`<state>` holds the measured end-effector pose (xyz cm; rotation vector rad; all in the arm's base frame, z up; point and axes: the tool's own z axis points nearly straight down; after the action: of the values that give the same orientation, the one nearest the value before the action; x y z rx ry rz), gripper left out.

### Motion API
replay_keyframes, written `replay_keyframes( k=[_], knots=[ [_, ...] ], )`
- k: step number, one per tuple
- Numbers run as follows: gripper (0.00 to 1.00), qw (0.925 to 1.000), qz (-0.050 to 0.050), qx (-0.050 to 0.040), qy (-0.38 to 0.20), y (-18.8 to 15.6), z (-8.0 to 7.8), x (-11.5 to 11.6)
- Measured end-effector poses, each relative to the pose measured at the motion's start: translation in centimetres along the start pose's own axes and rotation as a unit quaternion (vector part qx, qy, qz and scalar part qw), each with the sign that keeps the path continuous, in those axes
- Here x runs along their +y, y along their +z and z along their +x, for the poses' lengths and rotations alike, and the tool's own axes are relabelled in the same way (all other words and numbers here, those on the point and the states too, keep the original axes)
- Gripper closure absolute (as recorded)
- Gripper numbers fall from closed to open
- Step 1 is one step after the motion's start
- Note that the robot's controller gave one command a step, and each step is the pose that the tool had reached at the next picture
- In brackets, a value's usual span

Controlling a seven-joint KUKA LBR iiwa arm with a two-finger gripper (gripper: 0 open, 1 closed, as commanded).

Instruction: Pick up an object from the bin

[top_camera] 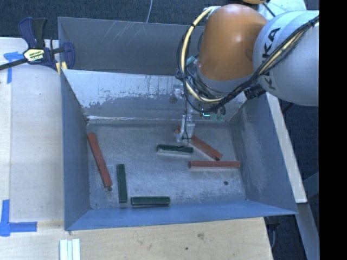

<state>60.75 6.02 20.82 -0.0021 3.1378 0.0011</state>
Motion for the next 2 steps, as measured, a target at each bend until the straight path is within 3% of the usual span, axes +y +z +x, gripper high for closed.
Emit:
replay_keyframes(
  k=[1,2],
  knots=[
    [0.00,1.0000,0.000,-0.0001,0.000,0.0,0.0,0.0],
    [0.00,0.9984,0.000,0.0028,-0.057,-1.0,1.1,-0.8]
  ],
)
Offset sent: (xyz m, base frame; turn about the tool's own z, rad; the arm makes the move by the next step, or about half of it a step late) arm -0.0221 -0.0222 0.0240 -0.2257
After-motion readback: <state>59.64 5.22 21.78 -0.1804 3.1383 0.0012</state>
